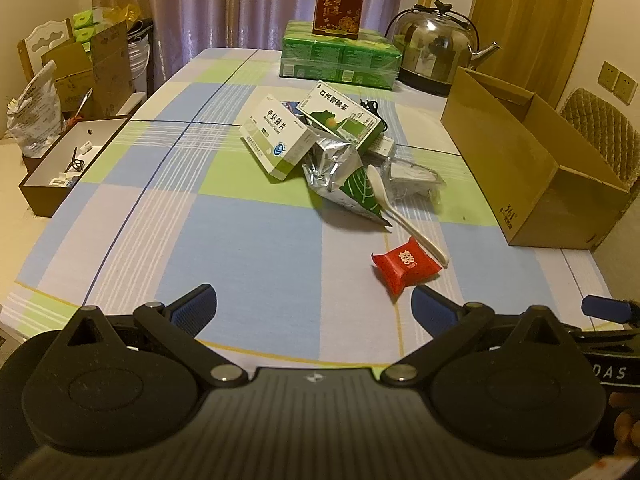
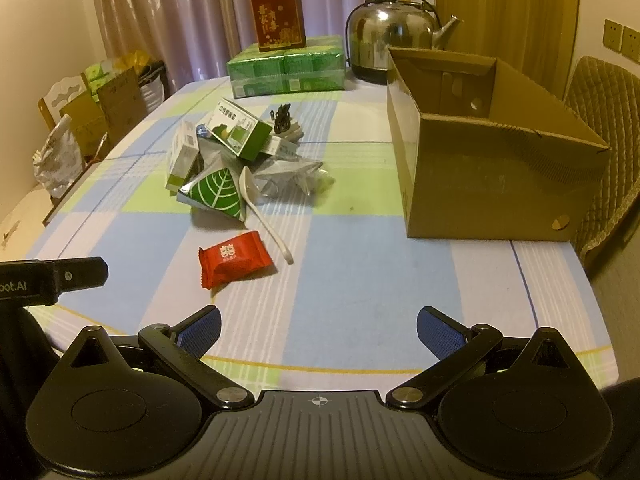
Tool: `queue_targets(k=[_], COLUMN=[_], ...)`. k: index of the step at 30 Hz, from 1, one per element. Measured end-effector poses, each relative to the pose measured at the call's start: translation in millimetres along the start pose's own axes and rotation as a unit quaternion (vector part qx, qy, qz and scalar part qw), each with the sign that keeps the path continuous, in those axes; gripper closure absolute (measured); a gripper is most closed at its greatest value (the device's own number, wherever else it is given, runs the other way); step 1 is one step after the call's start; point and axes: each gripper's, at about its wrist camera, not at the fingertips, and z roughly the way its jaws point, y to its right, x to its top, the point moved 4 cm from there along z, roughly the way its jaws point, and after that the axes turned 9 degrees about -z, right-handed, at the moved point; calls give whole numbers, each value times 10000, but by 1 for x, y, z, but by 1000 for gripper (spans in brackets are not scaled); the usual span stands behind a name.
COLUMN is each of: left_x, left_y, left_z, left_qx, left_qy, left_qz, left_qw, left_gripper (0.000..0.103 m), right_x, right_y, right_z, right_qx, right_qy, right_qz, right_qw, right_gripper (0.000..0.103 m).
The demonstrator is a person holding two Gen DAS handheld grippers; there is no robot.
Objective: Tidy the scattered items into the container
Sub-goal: 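Move the right tool toward the red candy packet on the table, then close the right gripper on the red candy packet and lift it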
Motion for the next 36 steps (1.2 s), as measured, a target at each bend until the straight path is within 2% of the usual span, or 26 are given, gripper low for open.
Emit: queue_targets(k=[8, 13, 19, 27, 29, 31, 36], left_x=[6, 11, 27, 52, 59, 65, 74], left_y=[-7, -13, -21, -15, -13, -11, -11], left_z=[0, 6, 24, 47, 51, 56, 70], left_qx=[41, -10, -69, -186, -245, -303, -338], left_qy=[79, 79, 113, 110, 132, 137, 84], left_qz=[76, 160, 253, 446, 459, 408, 233], left_qw=[9999, 9998, 9996, 9988, 9986, 9986, 9991], left_gripper=[1, 1, 1, 1, 1, 1, 1], right_x=[-1, 2, 9, 24, 27, 29, 31], right_y=[-3, -10, -27, -43, -45, -48, -53], right_z=[4, 12, 35, 69, 78, 86, 103], right_qx=[35, 322, 505, 716, 763, 802, 856], right_qy=[-16, 50, 86, 219, 234, 201, 122], right_qz=[-129, -337, -837, -1168, -1208, -1293, -1401], right_qw=[9999, 9989, 9952, 9903, 9895, 9882, 9864], right_gripper=[2, 2, 2, 2, 4, 18, 24])
